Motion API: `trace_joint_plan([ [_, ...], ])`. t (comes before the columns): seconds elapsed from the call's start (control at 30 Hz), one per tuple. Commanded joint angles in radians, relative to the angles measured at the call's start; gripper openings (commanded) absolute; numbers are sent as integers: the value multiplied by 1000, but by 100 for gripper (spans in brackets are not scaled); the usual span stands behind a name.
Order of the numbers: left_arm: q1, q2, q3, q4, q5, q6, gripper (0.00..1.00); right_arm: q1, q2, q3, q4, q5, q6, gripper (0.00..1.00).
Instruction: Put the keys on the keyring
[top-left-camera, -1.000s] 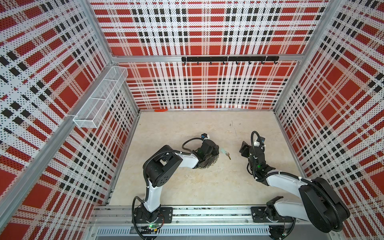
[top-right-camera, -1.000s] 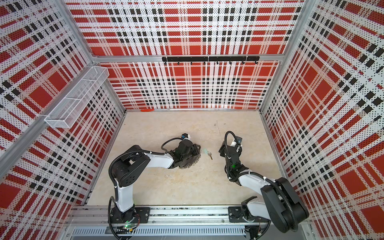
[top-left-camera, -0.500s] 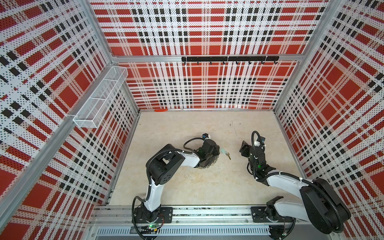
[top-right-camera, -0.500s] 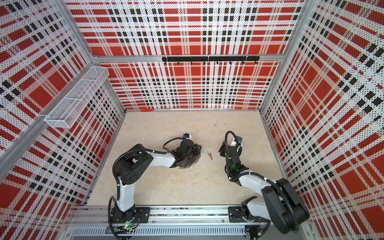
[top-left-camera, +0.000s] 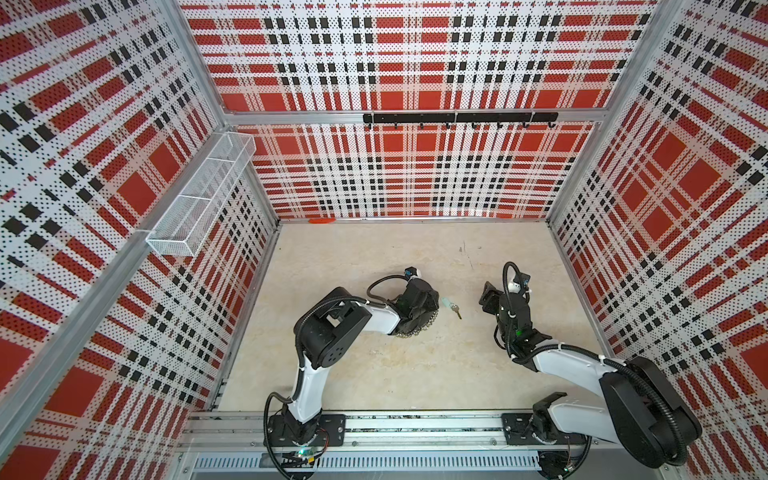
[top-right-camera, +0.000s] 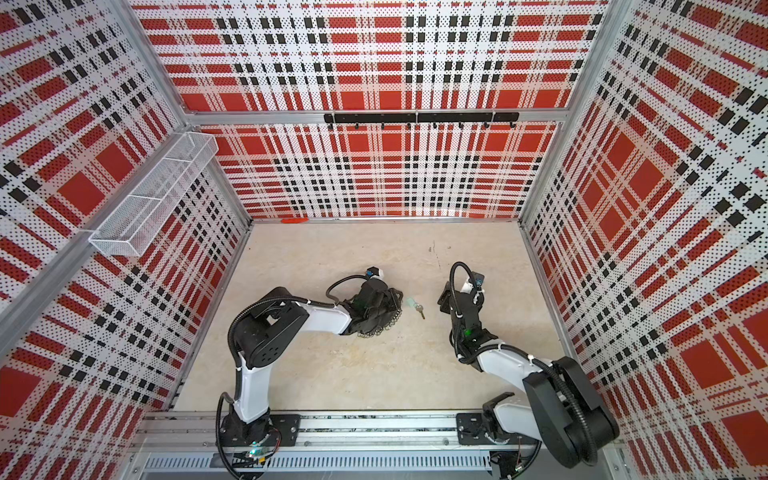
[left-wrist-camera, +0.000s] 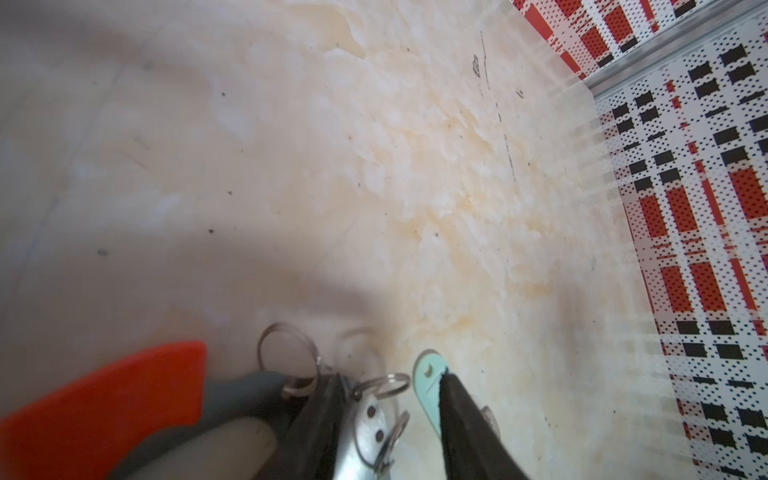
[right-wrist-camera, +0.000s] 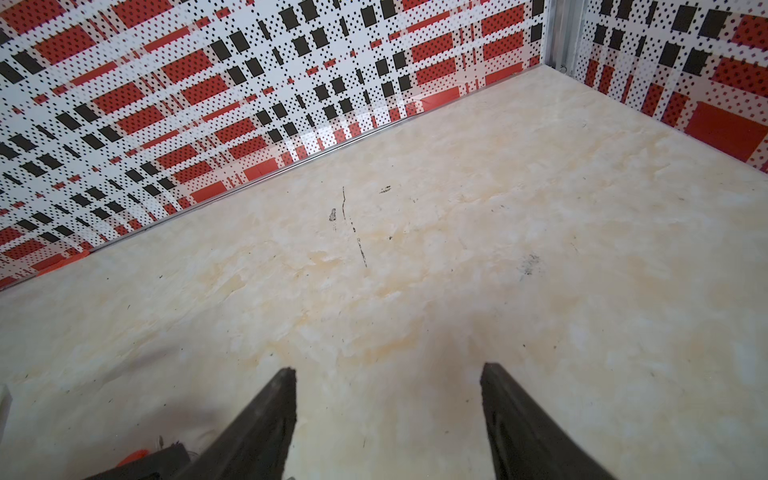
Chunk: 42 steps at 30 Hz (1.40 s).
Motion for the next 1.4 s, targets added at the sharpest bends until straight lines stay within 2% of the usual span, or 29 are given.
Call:
trace_joint_plan([
  [0.0, 25, 0, 17, -8, 16, 53, 44, -5, -24, -13, 18, -4, -4, 73],
  [0.2, 36, -5, 38, -7, 69, 126, 44, -5, -32, -14, 19, -8, -6, 73],
  [0.4, 47, -13, 100, -65, 179, 311, 46, -5, -37, -16, 22, -16, -9, 73],
  [0.57, 46, -21, 265, -300, 249, 576, 49, -5, -37, -20, 32, -24, -12, 73],
  [0.63, 49, -1, 357, -441, 273, 707, 45, -5, -37, -20, 32, -26, -12, 72],
  [0.7, 59, 15, 438, -574, 262, 816, 45, -5, -38, -20, 35, -31, -12, 72],
  [0.8, 86, 28, 509, -691, 249, 914, 45, -5, -40, -23, 39, -32, -12, 72],
  [0.9, 124, 43, 553, -785, 286, 964, 39, -5, -41, -24, 40, -33, -12, 72],
  [1.07, 145, 52, 532, -821, 302, 1000, 25, -5, -54, -26, 39, -41, -13, 71],
  [1.37, 118, 128, 562, -830, 277, 920, 24, -5, -59, -29, 44, -53, -12, 71],
])
